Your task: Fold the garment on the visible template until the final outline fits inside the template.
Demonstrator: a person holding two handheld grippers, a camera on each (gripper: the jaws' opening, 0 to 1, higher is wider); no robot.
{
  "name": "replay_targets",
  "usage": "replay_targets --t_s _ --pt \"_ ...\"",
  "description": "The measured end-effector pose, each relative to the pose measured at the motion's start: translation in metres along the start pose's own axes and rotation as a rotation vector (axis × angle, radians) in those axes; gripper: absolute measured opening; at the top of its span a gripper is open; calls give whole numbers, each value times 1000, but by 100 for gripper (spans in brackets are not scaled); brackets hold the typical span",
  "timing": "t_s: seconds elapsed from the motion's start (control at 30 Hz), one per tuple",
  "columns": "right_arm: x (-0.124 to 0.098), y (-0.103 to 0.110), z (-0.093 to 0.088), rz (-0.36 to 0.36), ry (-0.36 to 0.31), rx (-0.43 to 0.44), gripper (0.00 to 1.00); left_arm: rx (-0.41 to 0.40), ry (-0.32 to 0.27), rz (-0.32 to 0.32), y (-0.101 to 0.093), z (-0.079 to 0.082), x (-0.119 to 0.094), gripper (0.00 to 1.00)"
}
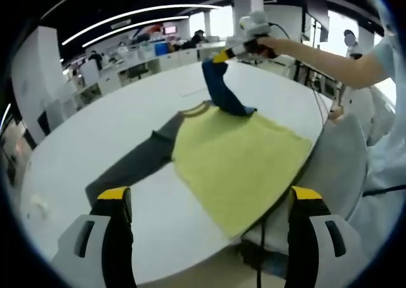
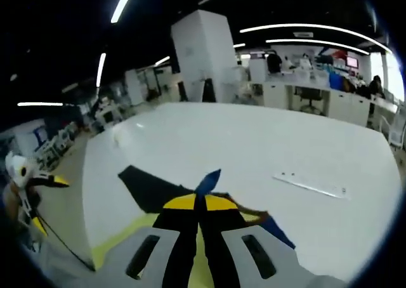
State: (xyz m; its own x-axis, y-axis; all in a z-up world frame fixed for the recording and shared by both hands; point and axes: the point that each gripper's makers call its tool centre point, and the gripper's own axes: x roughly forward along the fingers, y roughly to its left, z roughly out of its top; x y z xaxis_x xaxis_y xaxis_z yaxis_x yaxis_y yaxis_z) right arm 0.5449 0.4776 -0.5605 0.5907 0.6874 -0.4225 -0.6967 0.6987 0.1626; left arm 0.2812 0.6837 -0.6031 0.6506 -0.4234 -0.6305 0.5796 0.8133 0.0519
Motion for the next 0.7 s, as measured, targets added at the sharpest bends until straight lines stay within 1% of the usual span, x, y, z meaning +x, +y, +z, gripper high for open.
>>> replay_targets --t_s 0.2,0.47,0.57,0.7 --pt "7 3 14 -9 -38 0 3 -4 1 1 1 -2 -1 100" --pt "13 7 20 -19 -73 13 3 -16 3 7 2 -5 -2 100" --pt "17 12 15 -3 -60 21 3 -18 10 5 3 -7 -2 100" --pt "27 11 7 -5 -40 17 3 -18 7 4 3 -7 -2 100"
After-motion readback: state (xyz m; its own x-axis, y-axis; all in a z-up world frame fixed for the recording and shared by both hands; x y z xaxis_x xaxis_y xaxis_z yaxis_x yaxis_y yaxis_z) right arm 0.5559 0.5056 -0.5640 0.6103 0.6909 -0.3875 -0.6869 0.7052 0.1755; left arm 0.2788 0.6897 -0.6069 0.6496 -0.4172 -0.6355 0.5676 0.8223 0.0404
